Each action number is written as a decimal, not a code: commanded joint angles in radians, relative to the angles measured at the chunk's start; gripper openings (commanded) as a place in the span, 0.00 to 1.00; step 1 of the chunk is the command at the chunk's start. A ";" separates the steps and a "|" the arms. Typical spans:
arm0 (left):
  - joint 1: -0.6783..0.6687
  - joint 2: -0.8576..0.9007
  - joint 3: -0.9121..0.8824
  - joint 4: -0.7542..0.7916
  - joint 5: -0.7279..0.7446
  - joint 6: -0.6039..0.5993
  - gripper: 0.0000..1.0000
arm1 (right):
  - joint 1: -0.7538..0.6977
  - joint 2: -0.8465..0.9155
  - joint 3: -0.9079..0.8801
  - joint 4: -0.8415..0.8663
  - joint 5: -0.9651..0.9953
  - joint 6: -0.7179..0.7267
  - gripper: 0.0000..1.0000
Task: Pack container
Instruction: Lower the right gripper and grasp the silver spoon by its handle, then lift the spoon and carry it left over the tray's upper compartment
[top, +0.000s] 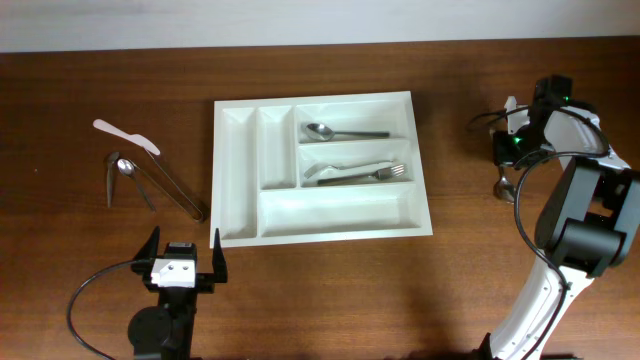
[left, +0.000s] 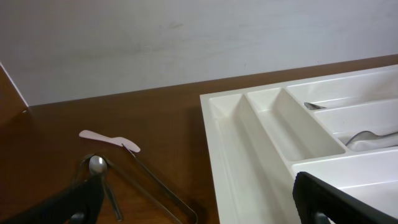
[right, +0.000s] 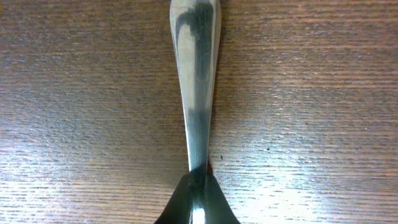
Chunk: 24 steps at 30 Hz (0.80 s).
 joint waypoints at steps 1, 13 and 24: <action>-0.005 -0.008 -0.006 0.000 -0.007 -0.013 0.99 | -0.003 0.067 0.011 -0.027 0.049 0.013 0.04; -0.005 -0.008 -0.006 0.000 -0.008 -0.013 0.99 | -0.003 0.063 0.083 -0.093 0.006 0.013 0.04; -0.005 -0.008 -0.006 0.000 -0.007 -0.013 0.99 | -0.003 0.063 0.237 -0.215 -0.012 0.013 0.04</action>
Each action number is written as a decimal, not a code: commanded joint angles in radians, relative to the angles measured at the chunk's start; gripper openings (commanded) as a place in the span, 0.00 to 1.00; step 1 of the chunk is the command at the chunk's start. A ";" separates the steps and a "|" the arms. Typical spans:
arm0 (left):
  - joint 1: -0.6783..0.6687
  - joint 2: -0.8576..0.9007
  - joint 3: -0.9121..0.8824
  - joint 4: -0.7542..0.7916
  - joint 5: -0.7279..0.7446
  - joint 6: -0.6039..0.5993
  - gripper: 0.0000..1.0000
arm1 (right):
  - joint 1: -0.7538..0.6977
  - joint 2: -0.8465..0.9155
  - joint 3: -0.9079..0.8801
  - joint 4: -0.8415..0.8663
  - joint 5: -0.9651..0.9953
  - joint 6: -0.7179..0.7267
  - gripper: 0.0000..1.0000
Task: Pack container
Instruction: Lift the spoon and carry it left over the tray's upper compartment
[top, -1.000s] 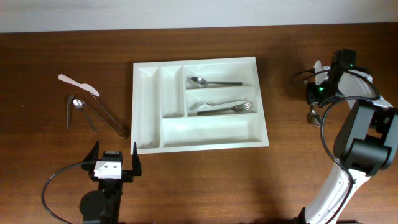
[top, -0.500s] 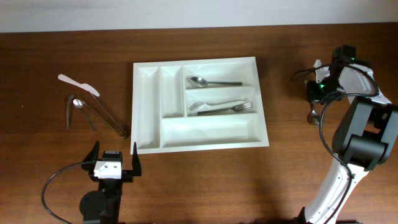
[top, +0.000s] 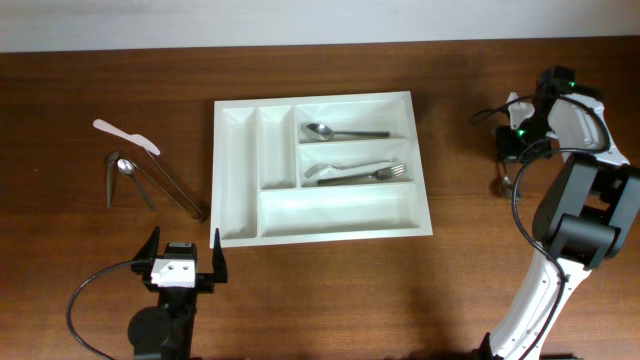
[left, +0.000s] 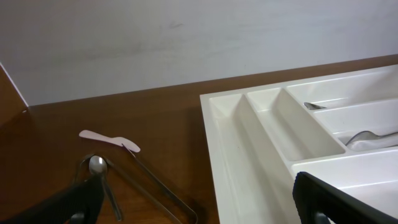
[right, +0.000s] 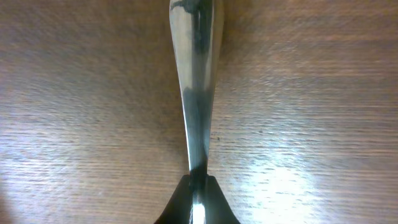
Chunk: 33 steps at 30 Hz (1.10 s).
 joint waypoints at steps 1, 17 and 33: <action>-0.005 -0.008 -0.006 0.000 -0.007 -0.013 0.99 | -0.003 0.006 0.071 -0.025 -0.010 0.012 0.04; -0.005 -0.008 -0.006 0.000 -0.007 -0.013 0.99 | 0.133 0.006 0.227 -0.060 -0.137 -0.138 0.04; -0.005 -0.008 -0.006 0.000 -0.007 -0.013 0.99 | 0.469 0.006 0.393 0.047 -0.130 -0.400 0.04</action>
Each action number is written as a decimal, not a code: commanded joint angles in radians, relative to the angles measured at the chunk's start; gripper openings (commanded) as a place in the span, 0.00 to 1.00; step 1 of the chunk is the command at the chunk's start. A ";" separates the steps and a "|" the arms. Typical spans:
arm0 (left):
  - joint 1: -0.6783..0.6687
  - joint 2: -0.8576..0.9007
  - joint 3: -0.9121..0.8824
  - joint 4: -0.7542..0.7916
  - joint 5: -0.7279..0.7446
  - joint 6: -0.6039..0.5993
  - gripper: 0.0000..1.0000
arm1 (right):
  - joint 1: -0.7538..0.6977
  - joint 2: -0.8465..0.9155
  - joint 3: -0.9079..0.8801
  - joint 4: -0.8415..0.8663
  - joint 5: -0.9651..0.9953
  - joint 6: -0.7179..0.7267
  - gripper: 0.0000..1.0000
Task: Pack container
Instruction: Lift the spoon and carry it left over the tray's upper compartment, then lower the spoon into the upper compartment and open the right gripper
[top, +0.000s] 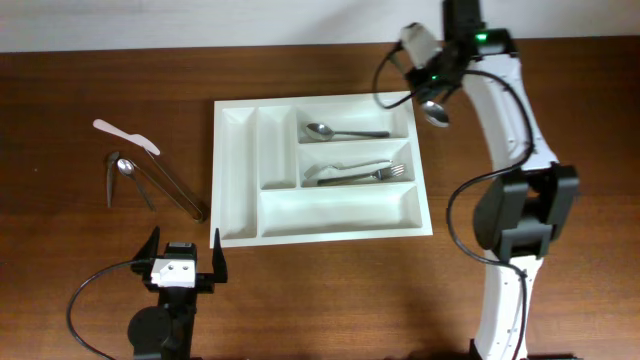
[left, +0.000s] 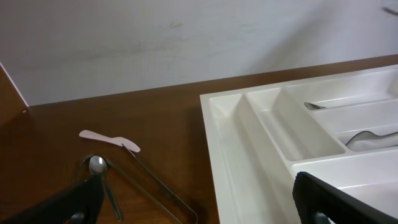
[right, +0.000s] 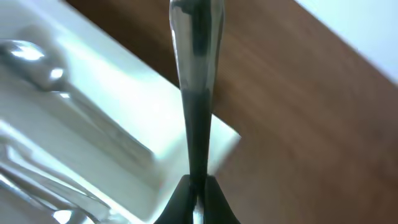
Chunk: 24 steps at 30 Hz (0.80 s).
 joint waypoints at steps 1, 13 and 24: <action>-0.005 -0.008 -0.006 0.000 -0.007 -0.013 0.99 | 0.065 0.006 0.020 0.015 -0.013 -0.164 0.04; -0.005 -0.008 -0.006 0.000 -0.007 -0.013 0.99 | 0.184 0.041 0.014 0.088 -0.014 -0.558 0.04; -0.005 -0.008 -0.006 0.000 -0.007 -0.013 0.99 | 0.185 0.132 0.005 0.091 -0.069 -0.553 0.04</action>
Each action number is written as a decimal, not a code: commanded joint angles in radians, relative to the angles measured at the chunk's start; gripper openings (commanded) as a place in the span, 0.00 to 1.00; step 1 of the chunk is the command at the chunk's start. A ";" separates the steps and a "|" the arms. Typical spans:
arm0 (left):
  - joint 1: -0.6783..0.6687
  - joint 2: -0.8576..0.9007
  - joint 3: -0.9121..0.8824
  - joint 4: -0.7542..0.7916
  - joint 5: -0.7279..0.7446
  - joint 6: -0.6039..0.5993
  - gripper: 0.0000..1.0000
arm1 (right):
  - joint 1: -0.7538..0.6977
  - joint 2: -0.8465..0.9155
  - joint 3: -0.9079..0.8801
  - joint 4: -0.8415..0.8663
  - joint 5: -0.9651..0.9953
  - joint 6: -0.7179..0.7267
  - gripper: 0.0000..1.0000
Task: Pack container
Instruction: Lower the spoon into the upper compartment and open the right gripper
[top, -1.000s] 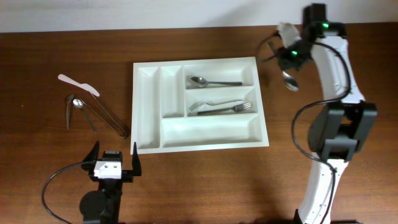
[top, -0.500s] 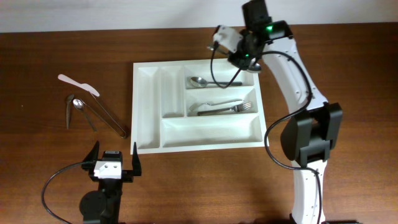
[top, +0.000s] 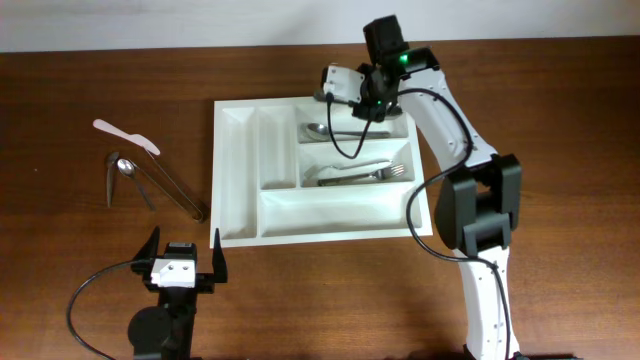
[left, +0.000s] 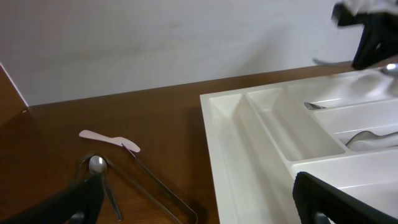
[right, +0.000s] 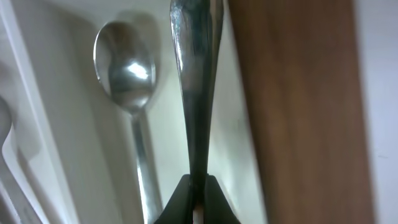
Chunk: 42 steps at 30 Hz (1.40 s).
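Note:
The white cutlery tray (top: 222, 180) lies mid-table. My right gripper (top: 372, 100) hangs over its far right compartment, shut on a metal spoon (right: 198, 74) whose handle runs up the middle of the right wrist view from the gripper (right: 198, 186). Below it, in that compartment, lies another spoon (right: 127, 68), also visible from overhead (top: 320, 130). A fork (top: 385, 173) and other cutlery rest in the compartment below. My left gripper (top: 183, 262) sits open near the table's front edge, just short of the tray's left corner, holding nothing (left: 199, 211).
Left of the tray lie a white plastic knife (top: 125, 137), metal tongs (top: 165, 185) and a small spoon (top: 125, 167). The tray's two narrow left compartments and its long front one (top: 340, 212) hold nothing. A white wall runs behind the table.
My right gripper, still shut on the spoon, has moved left from the tray's far right corner to above the far right compartment and its lying spoon. The left arm has not moved.
My right gripper was shut on a spoon at the table's right side, low over the wood. A moment later it stood much the same. Then it held the spoon by the tray's far right corner, and now holds it over the spoon compartment.

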 joint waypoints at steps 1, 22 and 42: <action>-0.005 -0.008 -0.006 0.000 -0.007 -0.013 0.99 | 0.001 0.007 0.005 0.004 -0.045 -0.011 0.04; -0.005 -0.008 -0.006 0.000 -0.007 -0.013 0.99 | -0.071 -0.063 0.276 0.051 0.493 0.547 0.99; -0.005 -0.008 -0.006 0.000 -0.007 -0.013 0.99 | -0.348 -0.074 0.371 -0.381 0.486 1.281 0.99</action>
